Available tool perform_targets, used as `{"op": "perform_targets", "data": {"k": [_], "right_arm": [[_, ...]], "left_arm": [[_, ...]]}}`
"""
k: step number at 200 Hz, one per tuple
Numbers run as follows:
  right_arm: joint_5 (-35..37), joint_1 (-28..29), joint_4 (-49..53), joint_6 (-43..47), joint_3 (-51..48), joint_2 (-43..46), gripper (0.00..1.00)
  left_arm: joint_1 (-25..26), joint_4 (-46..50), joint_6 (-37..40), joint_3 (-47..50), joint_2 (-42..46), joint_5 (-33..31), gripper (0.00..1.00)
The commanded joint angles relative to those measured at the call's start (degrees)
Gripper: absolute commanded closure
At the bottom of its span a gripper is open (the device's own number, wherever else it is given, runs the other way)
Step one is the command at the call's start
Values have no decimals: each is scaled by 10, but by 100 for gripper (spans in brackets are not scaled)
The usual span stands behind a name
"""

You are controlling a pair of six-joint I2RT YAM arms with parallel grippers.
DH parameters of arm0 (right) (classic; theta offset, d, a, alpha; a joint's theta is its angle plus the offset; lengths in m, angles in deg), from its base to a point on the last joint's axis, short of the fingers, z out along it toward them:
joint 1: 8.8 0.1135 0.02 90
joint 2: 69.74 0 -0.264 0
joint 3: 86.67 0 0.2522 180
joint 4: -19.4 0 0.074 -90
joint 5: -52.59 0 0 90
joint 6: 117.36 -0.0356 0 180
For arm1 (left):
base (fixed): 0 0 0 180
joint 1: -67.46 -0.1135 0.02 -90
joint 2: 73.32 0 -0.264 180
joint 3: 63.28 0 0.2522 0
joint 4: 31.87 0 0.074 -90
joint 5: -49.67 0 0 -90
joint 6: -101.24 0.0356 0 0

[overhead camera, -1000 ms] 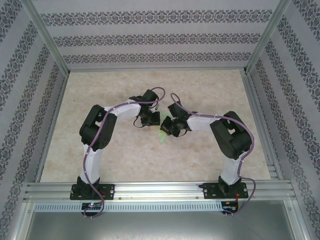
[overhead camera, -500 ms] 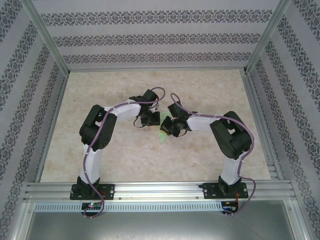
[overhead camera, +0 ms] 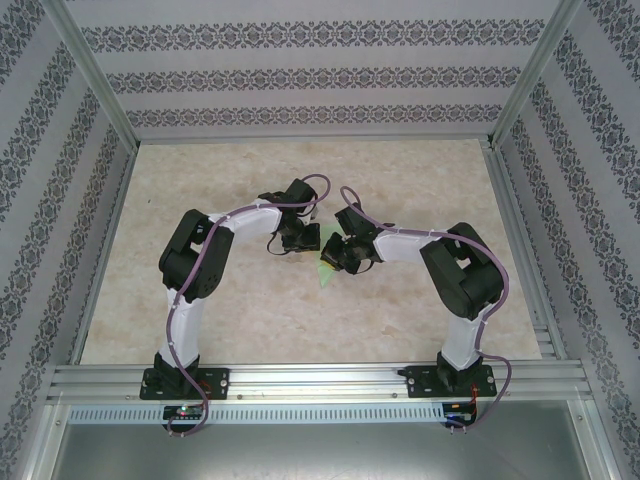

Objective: Fold a paper plane with a square sheet of paper (pick it up from the middle)

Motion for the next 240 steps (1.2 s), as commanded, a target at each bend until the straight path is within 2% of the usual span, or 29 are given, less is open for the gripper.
{"op": "perform_targets", "data": {"k": [1,65,109,127,162,205,240], "right_arm": [[23,3,21,7,-3,5,94],[25,3,25,0,-7,-4,92],[23,3,24,-5,-13,-2,79],[22,3,22,-4,-13,-1,76],[20,3,18,-5,-14,0,69],[22,4,16,-6,-16,0,60],[23,4,24,-6,-17,-3,58]], "left_arm": [[-3,20,1,-3,-22,-4,88],[-4,30,0,-13,-13,-11,88],[-20,38,-24,-28,22,-28,84],[-36,26,-40,-13,41,-33,84],[-63,7,-55,21,66,-16,83],[-70,-6,-58,40,82,7,83],[-70,-22,-59,51,84,38,83]]}}
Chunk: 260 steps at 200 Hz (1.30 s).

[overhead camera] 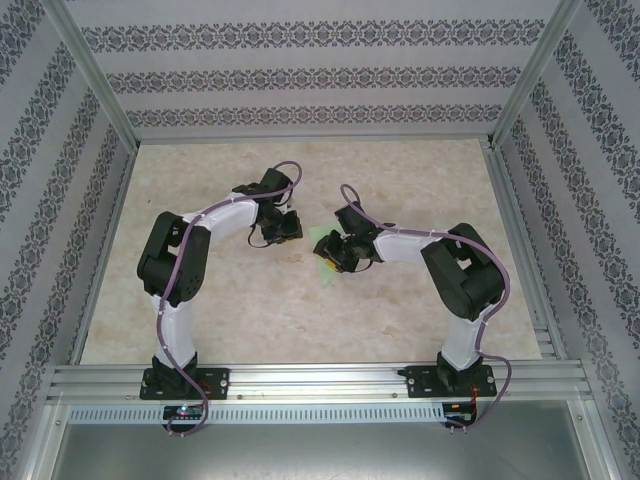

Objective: Fold a paper plane with a square sheet of paper (pick it up from the middle)

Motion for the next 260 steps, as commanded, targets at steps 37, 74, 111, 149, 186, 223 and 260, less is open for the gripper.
{"op": "perform_targets", "data": {"k": [37,74,111,149,186,223,260], "right_arm": [[32,4,50,1,-16,-10,65],[33,3,55,1,-17,-11,70],[34,3,66,3,-15,-15,85],[36,3,78,2,-11,-20,93],[34,3,78,3,-10,-22,95],[33,3,74,2,-12,-21,96],[32,2,71,0,-13,-20,96]], "left_arm": [[-1,-47,-15,24,22,66,83],[-2,-60,-20,37,21,85,84],[5,-66,-24,44,23,109,87],[27,-68,-30,46,26,133,94],[46,-69,-31,40,10,142,99],[55,-66,-30,31,-11,143,100],[61,-68,-33,26,-25,139,100]]}}
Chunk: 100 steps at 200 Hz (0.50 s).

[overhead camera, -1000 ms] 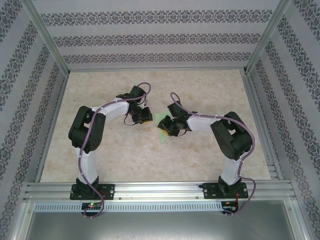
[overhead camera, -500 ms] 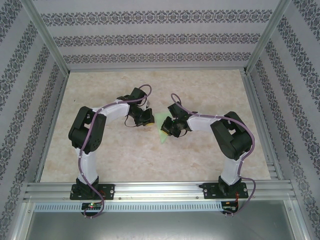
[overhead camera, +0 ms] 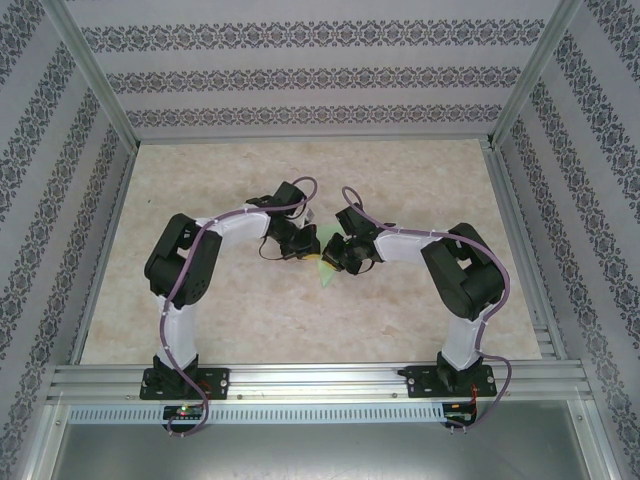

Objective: Fold a paper plane with a square sheet of paper (pick it up from the middle)

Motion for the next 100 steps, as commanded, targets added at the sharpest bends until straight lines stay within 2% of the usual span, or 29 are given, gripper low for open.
{"op": "perform_targets", "data": {"k": [1,100], "right_arm": [[19,3,39,0,-11,-19,96],[7,1,17,-3,-20,-13,96]], "left_arm": [[9,-14,-6,-13,-14,6,100],[16,-11,-6,-16,-45,-39,100]]}}
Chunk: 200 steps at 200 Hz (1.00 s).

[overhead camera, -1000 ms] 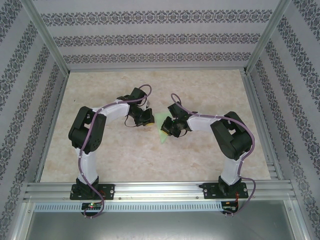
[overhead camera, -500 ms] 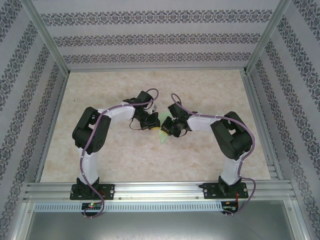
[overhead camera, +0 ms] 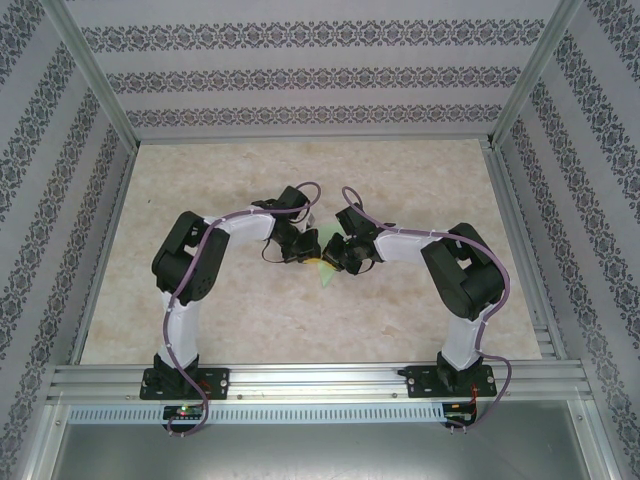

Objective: Fold a paper plane with a square sheet of paper (pick it up from the middle)

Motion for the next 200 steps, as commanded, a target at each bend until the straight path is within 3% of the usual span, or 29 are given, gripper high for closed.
{"op": "perform_targets", "data": {"k": [1,108,200], "right_arm": [[8,1,17,-3,-20,-12,96],[-75,-38,-106,119,-72,89,93],[-96,-50,-108,179,-95,48,93]], "left_arm": [[9,-10,-5,-11,-16,-20,100],[27,85,23,-33,-35,-132,100],[49,146,24,-62,-45,-218,100]]}}
